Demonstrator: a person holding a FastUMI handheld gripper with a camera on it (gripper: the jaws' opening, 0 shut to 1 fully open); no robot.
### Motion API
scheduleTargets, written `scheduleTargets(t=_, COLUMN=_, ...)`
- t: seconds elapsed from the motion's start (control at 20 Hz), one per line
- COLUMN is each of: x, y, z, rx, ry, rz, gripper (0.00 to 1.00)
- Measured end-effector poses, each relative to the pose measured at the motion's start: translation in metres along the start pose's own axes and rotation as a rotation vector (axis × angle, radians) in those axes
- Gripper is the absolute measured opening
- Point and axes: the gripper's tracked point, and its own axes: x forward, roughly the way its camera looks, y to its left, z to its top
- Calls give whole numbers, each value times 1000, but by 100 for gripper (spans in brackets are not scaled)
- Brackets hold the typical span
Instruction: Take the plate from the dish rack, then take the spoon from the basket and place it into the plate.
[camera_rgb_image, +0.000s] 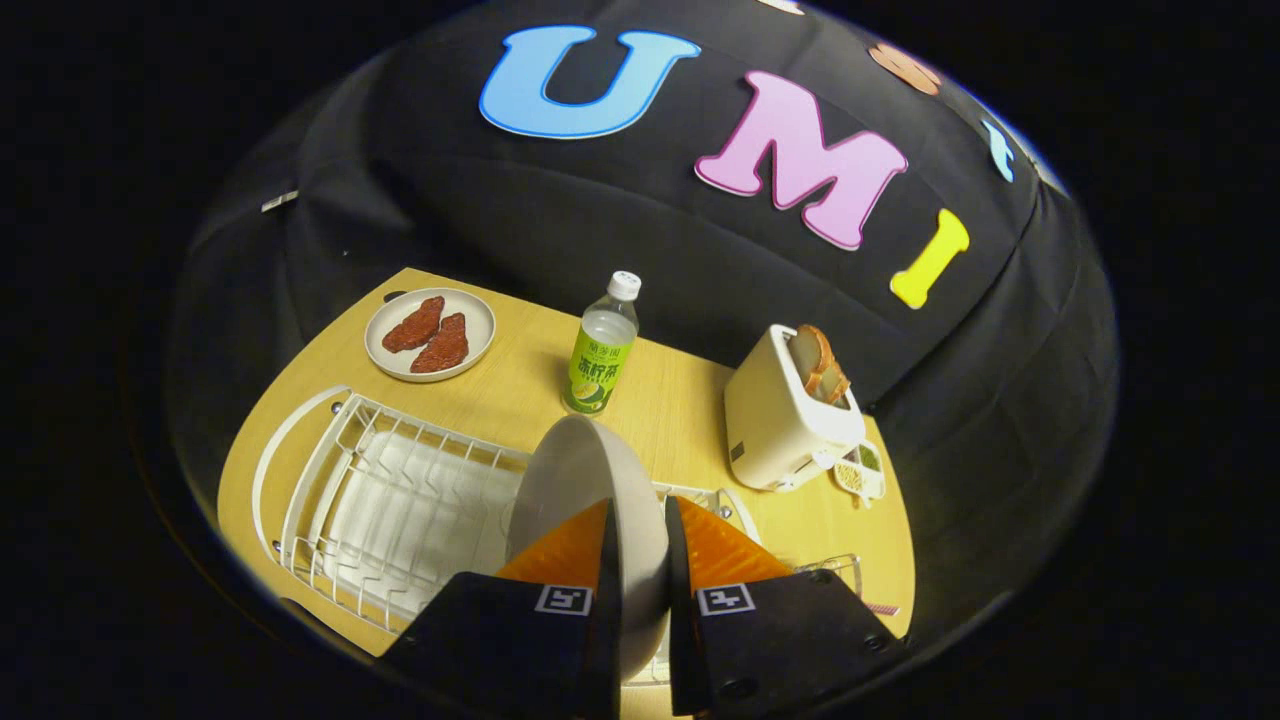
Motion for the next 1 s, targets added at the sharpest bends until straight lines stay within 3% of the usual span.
scheduleTargets(t=0.15, x=-11, y=0, z=18, rx=-62, ry=-52, rz=-20, gripper=23)
scheduleTargets(t=0.35, x=-21, y=-11, z=23, rx=-6, ry=-91, rz=28, gripper=21)
scheduleTargets(t=0.7, x=-50, y=-68, z=12, rx=266, ry=-78, rz=205, gripper=21)
scheduleTargets(t=1.0, x=-92, y=-149, z=-58, rx=472, ry=-22, rz=284, gripper=21)
